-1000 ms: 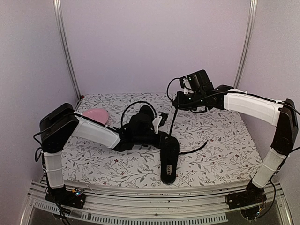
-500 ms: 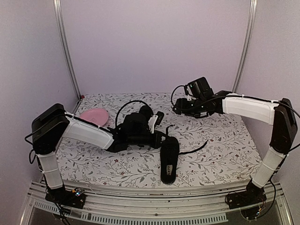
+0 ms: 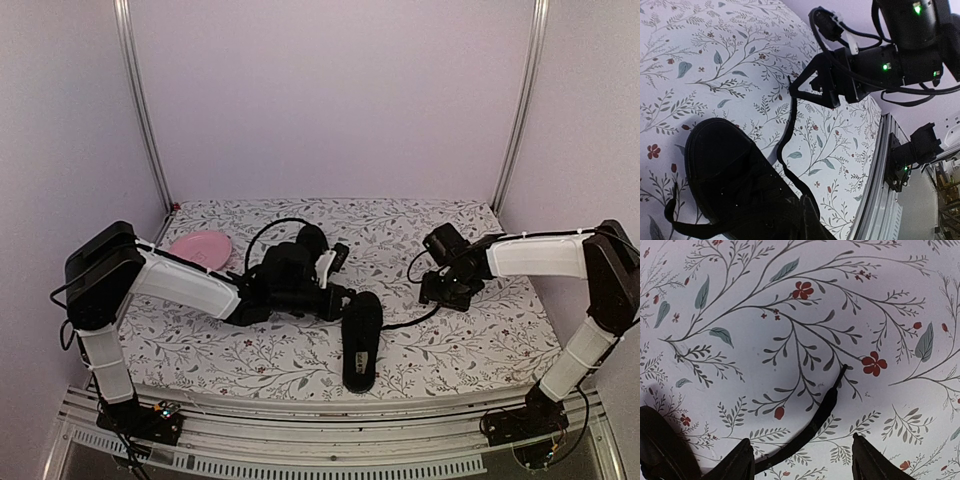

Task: Tie the shoes
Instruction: Pick up the shoelace from the center of the board.

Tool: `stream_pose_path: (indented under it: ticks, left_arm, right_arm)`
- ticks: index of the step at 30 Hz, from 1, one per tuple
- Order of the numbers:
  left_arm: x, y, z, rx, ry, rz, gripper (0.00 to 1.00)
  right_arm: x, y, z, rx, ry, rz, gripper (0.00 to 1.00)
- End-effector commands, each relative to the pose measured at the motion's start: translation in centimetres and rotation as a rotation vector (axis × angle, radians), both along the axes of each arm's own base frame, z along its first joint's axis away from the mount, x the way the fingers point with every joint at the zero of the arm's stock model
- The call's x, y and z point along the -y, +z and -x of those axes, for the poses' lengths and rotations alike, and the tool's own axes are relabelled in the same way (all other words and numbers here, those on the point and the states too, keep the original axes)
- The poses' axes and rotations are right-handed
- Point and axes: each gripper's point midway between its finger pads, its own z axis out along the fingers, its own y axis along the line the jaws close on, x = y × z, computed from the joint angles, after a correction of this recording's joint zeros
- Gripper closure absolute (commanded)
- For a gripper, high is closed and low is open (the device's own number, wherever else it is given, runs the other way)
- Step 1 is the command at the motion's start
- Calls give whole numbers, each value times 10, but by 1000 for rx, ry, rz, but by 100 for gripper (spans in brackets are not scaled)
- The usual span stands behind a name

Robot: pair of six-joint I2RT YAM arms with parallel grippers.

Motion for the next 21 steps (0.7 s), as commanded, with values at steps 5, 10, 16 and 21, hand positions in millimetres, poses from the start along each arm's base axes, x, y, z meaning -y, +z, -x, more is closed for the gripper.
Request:
stream_pose_path:
  ticks: [5,10,16,21]
  left_arm:
    - [2,2,10,-3,-39,4,100]
    - [2,3,11,-6,-39,9,100]
    - [3,6,12,14,-56,15,100]
    - [11,11,18,51,-141,27,100]
  right_arm:
    - [3,-29,-10,-49,-54,71,43]
    - [2,-44,-12,-81,-50,96,58]
    - [5,-49,-8,-86,-65,91,98]
    - [-14,6,-30,92,-33,-41,98]
